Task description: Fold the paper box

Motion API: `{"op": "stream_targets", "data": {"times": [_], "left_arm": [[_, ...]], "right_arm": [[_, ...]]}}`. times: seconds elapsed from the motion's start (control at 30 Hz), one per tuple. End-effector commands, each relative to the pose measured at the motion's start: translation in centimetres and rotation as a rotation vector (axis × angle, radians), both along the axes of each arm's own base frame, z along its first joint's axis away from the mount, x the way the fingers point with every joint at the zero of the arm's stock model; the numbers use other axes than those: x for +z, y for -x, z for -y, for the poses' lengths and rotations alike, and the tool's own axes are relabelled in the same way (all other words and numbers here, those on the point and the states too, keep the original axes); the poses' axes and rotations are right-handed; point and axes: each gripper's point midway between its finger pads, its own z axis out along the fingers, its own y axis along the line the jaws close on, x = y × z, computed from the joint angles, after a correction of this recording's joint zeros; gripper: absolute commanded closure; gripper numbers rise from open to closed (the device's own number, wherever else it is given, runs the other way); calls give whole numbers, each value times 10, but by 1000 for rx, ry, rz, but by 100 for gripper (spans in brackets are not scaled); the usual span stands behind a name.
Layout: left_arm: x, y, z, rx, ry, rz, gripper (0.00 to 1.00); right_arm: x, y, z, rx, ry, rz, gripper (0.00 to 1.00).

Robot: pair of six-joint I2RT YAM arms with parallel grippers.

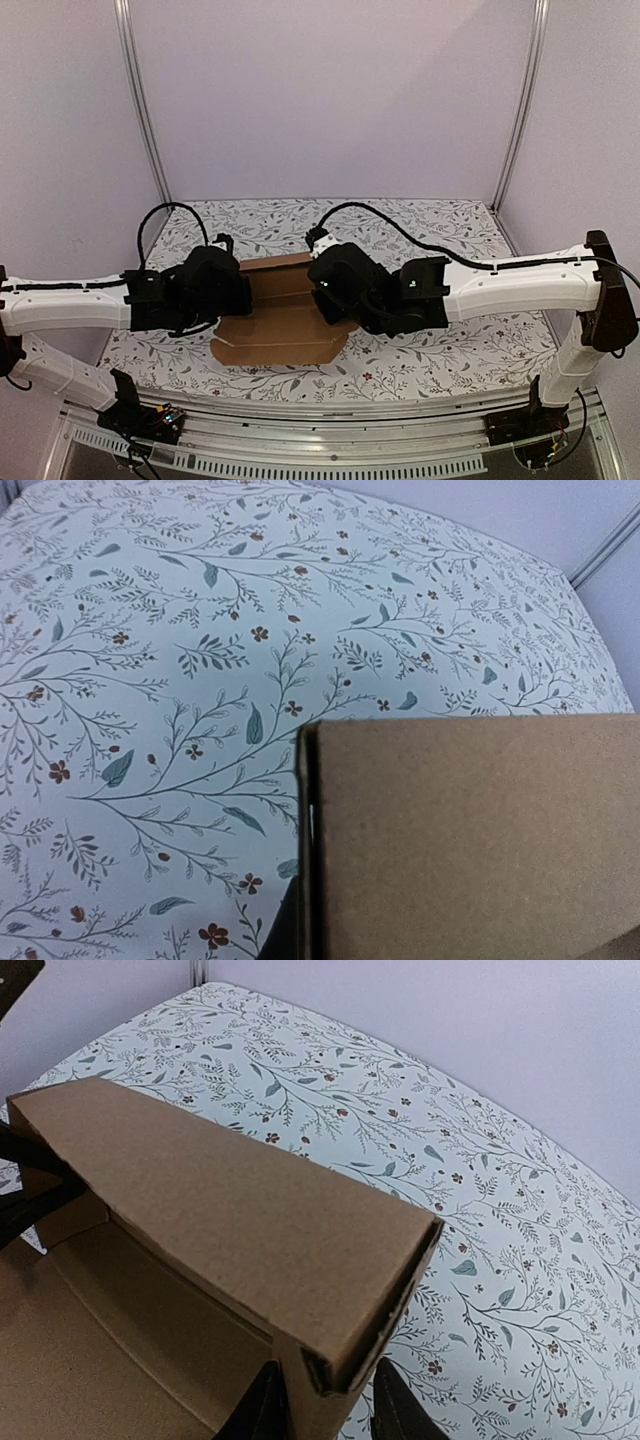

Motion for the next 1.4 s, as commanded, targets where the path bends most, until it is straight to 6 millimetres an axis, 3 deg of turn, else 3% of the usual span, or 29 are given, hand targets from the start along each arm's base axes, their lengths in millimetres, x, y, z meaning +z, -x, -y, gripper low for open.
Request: {"op": "stream_targets", "data": {"times": [0.0, 0.37, 0.77, 1.07, 1.17, 1.37], "left_arm": [[9, 3, 11, 23, 42, 5, 100], [9, 7, 19, 51, 62, -17, 100], [5, 14, 14, 132, 86, -43, 100], [7, 20, 18, 136, 110, -44, 100], [9, 22, 19, 135, 115, -42, 100], [10, 24, 20, 134, 121, -38, 100]], "right_arm": [[-4, -2, -1, -26, 35, 22, 72], [-8, -9, 0, -62, 61, 51, 81], [-16, -17, -5, -112, 57, 84, 92], [-21, -23, -13, -131, 56, 113, 93], [-23, -24, -14, -131, 61, 118, 100], [-27, -25, -14, -141, 66, 126, 100]]}}
